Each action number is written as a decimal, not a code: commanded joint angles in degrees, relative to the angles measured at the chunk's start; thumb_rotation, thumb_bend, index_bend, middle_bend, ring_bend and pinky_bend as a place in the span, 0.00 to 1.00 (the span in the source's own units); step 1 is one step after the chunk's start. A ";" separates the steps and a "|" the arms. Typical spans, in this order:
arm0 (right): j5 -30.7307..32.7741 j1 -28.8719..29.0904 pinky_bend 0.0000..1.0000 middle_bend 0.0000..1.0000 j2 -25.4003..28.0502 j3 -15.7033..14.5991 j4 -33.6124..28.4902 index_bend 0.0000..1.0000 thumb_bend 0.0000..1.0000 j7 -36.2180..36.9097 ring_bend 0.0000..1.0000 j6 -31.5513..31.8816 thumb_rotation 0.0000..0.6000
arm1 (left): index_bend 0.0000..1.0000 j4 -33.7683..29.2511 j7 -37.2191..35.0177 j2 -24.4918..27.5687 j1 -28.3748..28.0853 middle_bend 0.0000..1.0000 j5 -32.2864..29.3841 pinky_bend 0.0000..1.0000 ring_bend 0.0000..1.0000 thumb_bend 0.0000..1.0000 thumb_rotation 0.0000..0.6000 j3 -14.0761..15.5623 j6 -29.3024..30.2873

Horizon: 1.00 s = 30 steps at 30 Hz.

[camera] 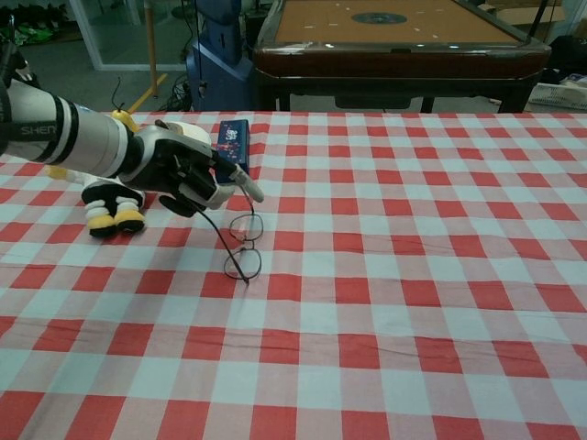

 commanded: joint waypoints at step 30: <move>-0.43 -0.12 0.08 0.13 -0.35 -0.18 0.87 0.00 0.43 0.98 0.00 0.39 1.00 | 0.24 -12.76 -6.48 9.87 13.69 0.93 19.99 0.95 0.93 0.43 0.45 -10.16 2.93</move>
